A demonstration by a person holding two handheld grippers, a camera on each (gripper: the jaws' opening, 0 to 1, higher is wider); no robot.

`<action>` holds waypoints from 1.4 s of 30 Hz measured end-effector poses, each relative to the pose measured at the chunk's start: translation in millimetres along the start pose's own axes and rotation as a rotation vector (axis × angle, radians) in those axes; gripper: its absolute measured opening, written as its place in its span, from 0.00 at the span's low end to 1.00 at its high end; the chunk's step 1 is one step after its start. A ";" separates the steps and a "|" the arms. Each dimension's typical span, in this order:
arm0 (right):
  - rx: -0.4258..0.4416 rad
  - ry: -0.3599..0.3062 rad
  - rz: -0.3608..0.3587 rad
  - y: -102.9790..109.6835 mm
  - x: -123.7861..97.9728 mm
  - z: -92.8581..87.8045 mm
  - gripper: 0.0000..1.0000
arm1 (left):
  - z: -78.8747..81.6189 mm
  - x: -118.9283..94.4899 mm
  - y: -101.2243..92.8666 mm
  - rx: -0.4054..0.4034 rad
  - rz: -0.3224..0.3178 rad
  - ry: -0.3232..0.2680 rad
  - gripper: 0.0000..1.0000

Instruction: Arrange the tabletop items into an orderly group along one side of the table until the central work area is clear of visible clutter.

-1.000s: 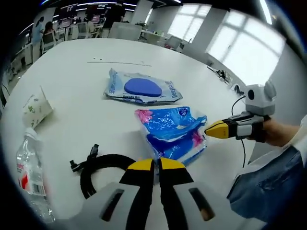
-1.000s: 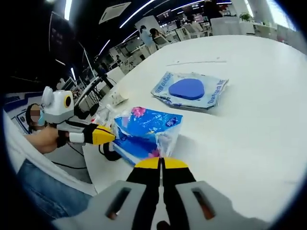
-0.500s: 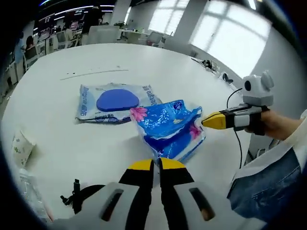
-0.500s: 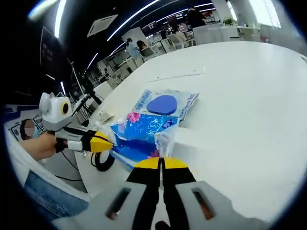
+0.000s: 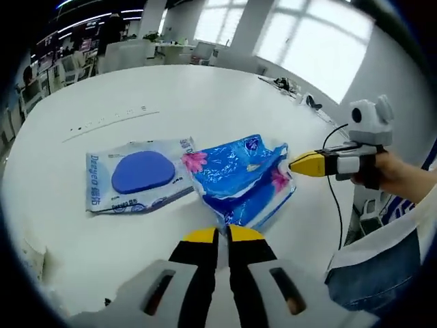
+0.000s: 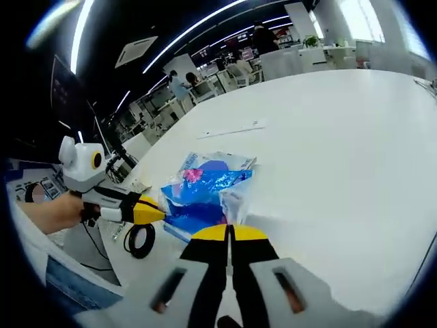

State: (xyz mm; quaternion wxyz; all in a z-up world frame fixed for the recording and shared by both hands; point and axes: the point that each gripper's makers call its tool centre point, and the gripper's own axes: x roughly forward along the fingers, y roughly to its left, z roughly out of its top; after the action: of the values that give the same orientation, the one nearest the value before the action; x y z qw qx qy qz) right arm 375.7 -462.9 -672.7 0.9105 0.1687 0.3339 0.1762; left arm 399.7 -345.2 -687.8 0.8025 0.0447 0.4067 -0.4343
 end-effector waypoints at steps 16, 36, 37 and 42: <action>0.050 -0.083 -0.097 -55.9 -27.6 34.7 0.00 | 46.0 39.4 -35.0 0.105 -0.069 0.010 0.03; 0.077 -0.098 -0.127 -79.6 -23.7 45.0 0.00 | 59.7 65.2 -33.9 0.106 -0.084 0.053 0.03; 0.077 -0.095 -0.127 -80.4 -22.2 44.7 0.00 | 59.2 67.4 -32.2 0.104 -0.082 0.058 0.03; 0.077 -0.080 -0.131 -87.2 -14.2 44.4 0.00 | 59.6 77.8 -24.6 0.054 -0.062 0.069 0.03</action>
State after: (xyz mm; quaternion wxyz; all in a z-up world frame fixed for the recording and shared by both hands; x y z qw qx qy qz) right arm 413.4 -554.3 -670.0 0.9255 0.1883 0.3141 0.0961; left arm 440.9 -437.1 -695.0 0.7725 0.0689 0.4236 -0.4681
